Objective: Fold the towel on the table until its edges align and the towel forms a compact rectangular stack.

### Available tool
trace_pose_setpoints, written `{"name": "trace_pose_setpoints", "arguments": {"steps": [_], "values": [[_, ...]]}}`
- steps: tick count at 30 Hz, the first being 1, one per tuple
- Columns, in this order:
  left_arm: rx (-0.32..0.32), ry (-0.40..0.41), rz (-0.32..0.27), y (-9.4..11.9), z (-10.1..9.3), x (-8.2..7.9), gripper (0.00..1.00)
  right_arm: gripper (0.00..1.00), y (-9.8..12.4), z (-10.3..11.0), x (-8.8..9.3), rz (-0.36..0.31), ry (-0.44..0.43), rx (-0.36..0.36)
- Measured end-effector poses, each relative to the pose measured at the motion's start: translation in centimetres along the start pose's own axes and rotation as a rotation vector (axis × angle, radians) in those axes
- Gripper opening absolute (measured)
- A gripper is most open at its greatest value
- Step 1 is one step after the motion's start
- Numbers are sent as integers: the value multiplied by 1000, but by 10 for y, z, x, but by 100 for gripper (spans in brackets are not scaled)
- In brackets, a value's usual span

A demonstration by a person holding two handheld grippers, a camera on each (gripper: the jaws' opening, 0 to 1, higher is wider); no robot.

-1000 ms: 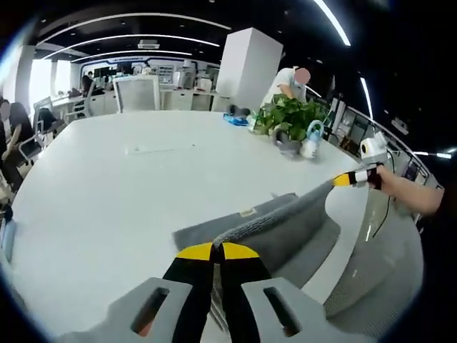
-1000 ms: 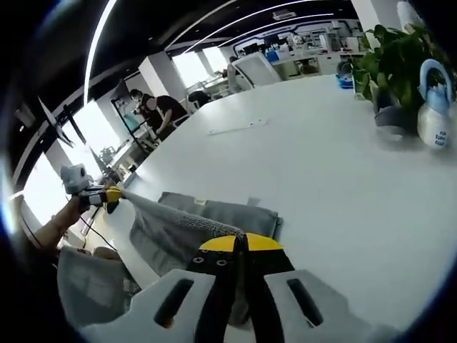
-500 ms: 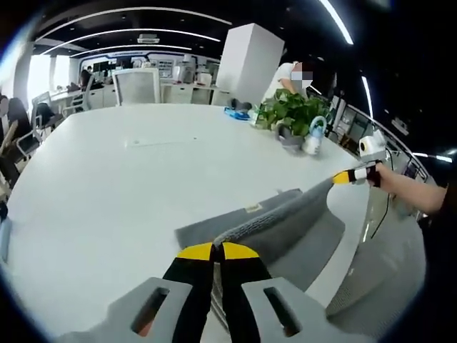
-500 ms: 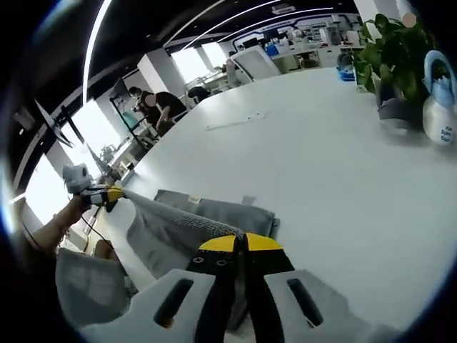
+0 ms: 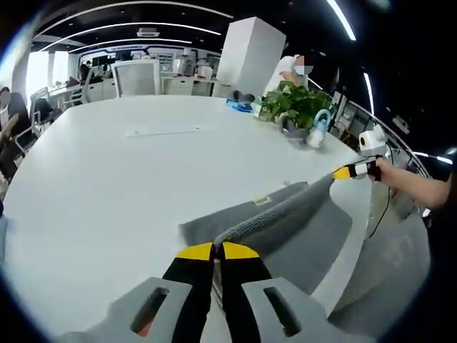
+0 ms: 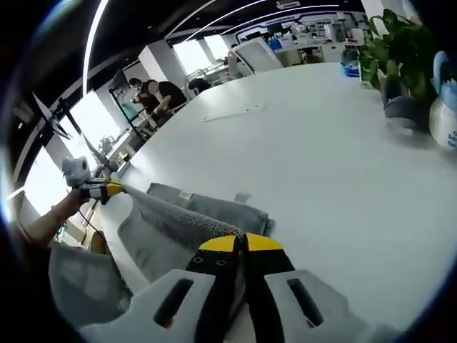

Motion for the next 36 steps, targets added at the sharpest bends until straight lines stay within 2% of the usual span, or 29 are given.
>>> {"name": "trace_pose_setpoints", "arguments": {"steps": [21, 24, 28, 31, 34, 36], "values": [[-15, -64, 94, -33, 24, -8, 3, 0, -31, -20, -2, 75, 35, 22], [-21, -75, 112, -40, 25, -7, 3, 0, -37, -22, -5, 74, 0, 43], [-51, -121, 153, -52, 25, -5, 3, 0, -45, -22, -5, 89, 14, 76], [-63, -125, 166, -59, 27, -2, 3, 0, -51, -24, -4, 100, 80, 95], [-50, -234, 173, -63, 21, 1, 6, 1, -55, -23, -1, 107, 163, 111], [-77, -285, 178, -67, 24, 3, 14, 3, -57, -21, 1, 119, 233, 113]]}}
Point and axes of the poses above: the point that each gripper's makers call its tool centre point, and the gripper's own axes: y roughly backward along the fingers, z roughly to its left, x roughly out of its underside, the point moved 6 cm from there along y, roughly backward along the fingers, and after that the axes turned 10 degrees about y, right-handed, at the moved point
